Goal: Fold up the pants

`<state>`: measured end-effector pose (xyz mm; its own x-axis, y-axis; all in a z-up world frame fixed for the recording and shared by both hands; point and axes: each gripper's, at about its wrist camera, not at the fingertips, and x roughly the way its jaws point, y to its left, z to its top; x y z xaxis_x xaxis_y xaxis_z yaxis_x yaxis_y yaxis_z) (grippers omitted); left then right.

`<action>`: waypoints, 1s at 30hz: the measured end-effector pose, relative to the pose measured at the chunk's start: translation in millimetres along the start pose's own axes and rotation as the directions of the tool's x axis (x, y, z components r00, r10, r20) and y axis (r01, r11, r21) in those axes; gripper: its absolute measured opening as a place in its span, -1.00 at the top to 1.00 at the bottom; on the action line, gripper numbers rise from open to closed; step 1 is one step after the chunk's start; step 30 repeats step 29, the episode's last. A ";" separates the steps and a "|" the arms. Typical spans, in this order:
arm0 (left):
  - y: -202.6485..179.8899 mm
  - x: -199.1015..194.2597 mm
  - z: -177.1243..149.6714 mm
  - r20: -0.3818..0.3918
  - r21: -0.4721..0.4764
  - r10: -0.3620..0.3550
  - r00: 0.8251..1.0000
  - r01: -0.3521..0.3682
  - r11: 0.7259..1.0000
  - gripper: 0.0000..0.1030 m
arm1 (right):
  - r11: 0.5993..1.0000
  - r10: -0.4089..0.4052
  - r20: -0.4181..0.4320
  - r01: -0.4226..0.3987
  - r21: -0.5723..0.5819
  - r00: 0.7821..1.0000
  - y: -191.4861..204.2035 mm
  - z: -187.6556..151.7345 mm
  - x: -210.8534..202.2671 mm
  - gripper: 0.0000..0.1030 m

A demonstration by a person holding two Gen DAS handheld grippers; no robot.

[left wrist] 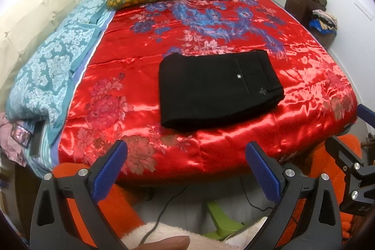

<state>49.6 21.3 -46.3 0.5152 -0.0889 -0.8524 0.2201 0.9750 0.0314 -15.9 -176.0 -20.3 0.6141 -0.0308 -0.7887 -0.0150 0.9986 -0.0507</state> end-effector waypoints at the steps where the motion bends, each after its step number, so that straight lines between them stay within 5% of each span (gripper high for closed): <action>1: -0.2 -0.3 -0.1 0.002 -0.001 0.001 1.000 -0.001 1.000 -0.96 | 1.000 0.000 -0.001 0.000 -0.001 1.000 0.3 -0.1 0.2 -1.00; 30: 2.6 -2.3 3.2 0.028 -0.002 0.015 1.000 -0.015 1.000 -0.97 | 1.000 -0.009 0.016 0.009 0.003 1.000 -5.3 5.1 1.5 -1.00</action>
